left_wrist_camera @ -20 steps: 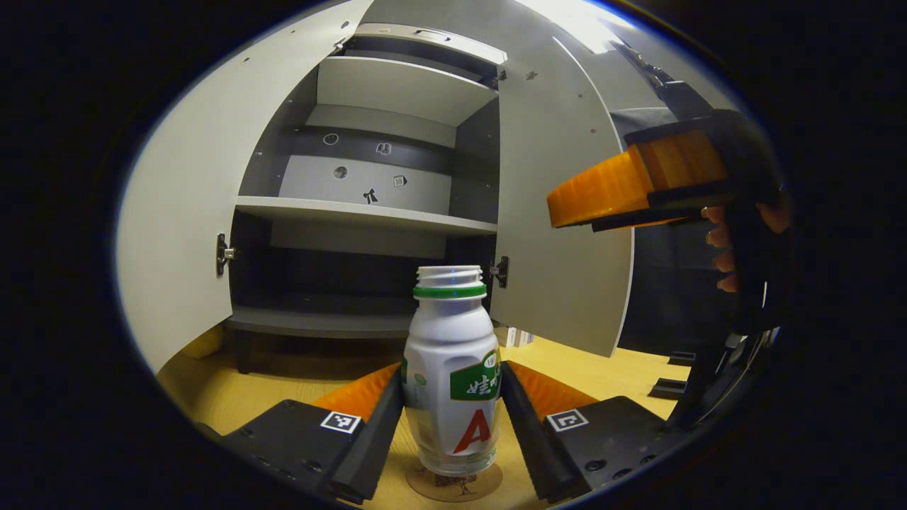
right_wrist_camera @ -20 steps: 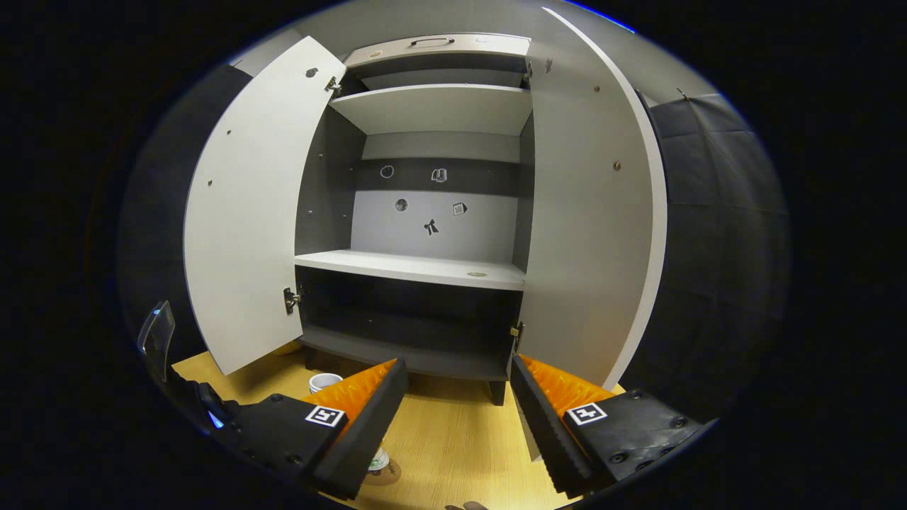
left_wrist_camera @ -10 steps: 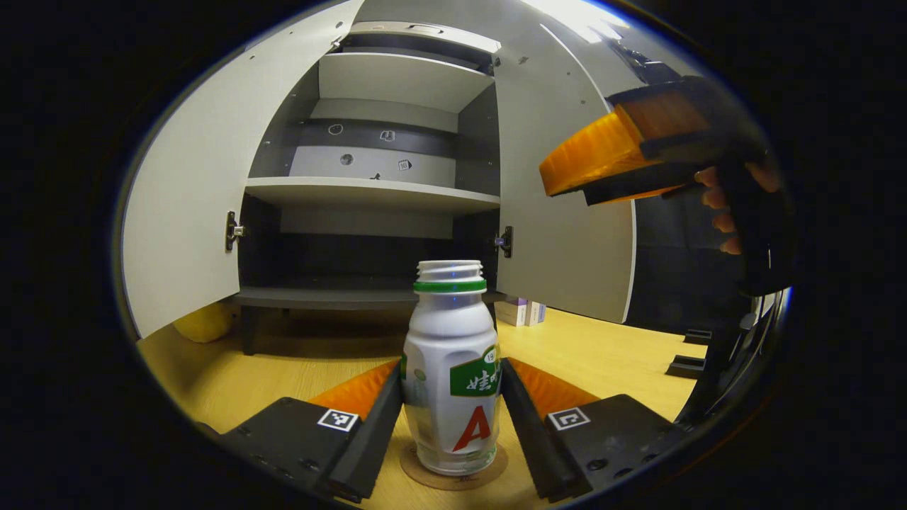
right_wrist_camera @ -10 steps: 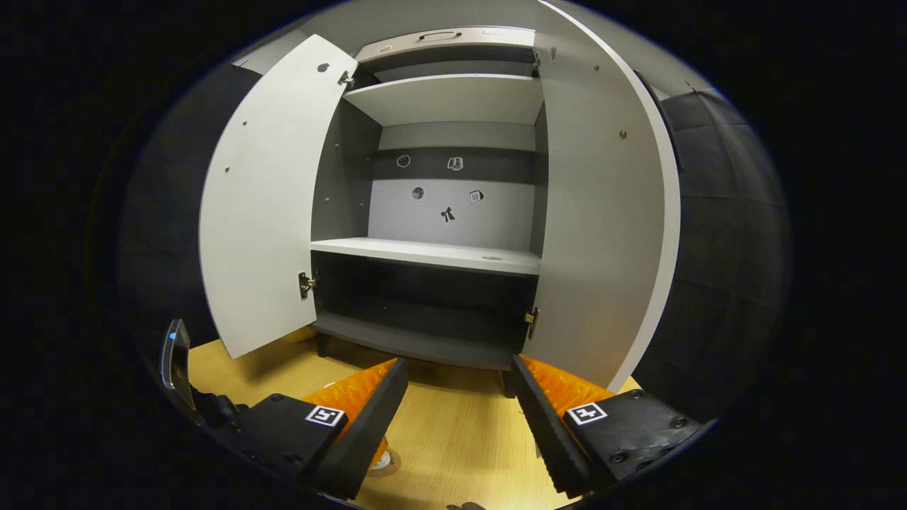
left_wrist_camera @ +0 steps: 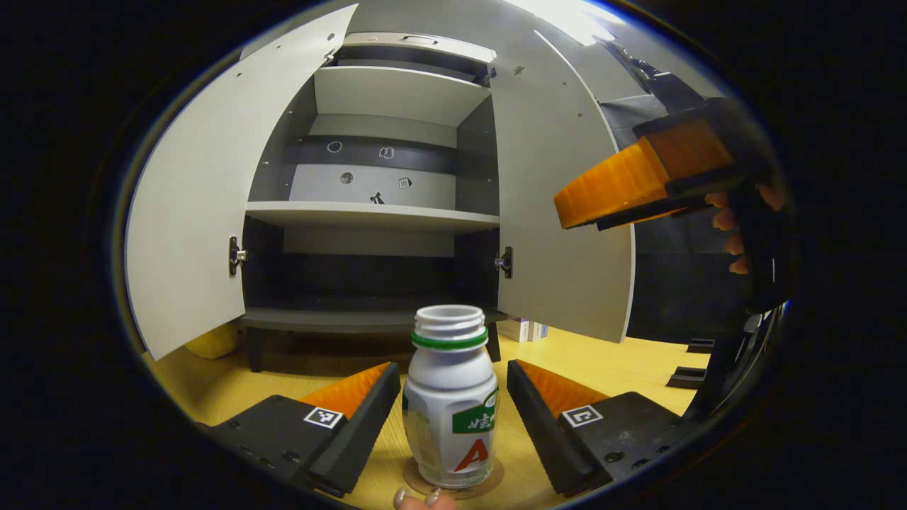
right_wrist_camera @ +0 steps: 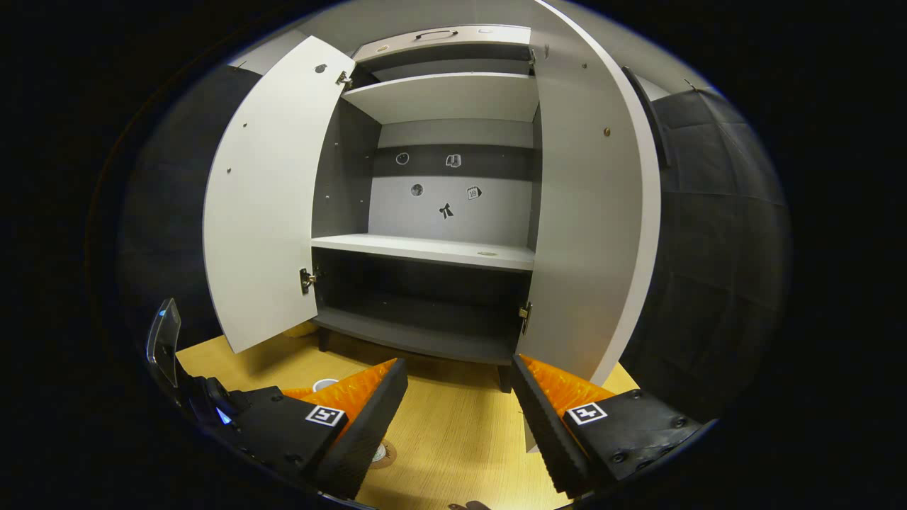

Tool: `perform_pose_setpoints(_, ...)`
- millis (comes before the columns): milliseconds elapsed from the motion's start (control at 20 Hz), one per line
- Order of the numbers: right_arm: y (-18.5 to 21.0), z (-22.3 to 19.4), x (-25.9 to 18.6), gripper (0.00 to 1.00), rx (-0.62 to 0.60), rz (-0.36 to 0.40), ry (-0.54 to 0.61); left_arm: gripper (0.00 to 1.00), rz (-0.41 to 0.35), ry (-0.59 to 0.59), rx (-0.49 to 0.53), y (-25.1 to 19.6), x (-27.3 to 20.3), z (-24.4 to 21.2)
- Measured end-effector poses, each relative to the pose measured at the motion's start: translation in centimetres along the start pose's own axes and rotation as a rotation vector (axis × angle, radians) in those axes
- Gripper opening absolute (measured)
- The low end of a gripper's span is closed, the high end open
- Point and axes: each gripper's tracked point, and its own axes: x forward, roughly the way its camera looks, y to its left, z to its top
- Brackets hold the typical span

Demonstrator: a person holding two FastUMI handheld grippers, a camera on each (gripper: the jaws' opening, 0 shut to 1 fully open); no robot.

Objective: Grasp the bottle in the cabinet with the left hand and place it on the coaster, then close the right door with the right hand and the left door with the left hand.

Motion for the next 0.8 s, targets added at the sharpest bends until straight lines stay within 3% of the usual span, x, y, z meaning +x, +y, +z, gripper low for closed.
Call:
perform_pose_setpoints(250, -0.7, 5.4, -3.1, 0.98, 0.062, 0.004, -0.022, 0.96, -0.030, -0.080, 0.015, -0.5, -0.1, 9.5)
perform_pose_setpoints(500, -3.0, 11.3, -6.6, 0.98, 0.051, -0.080, -0.072, 0.96, -0.077, -0.083, 0.021, -0.2, -2.8, 18.4)
perform_pose_setpoints(800, -8.8, 16.1, -9.8, 0.98, 0.074, -0.292, -0.177, 0.96, -0.123, -0.033, 0.075, 1.0, -9.3, 23.3)
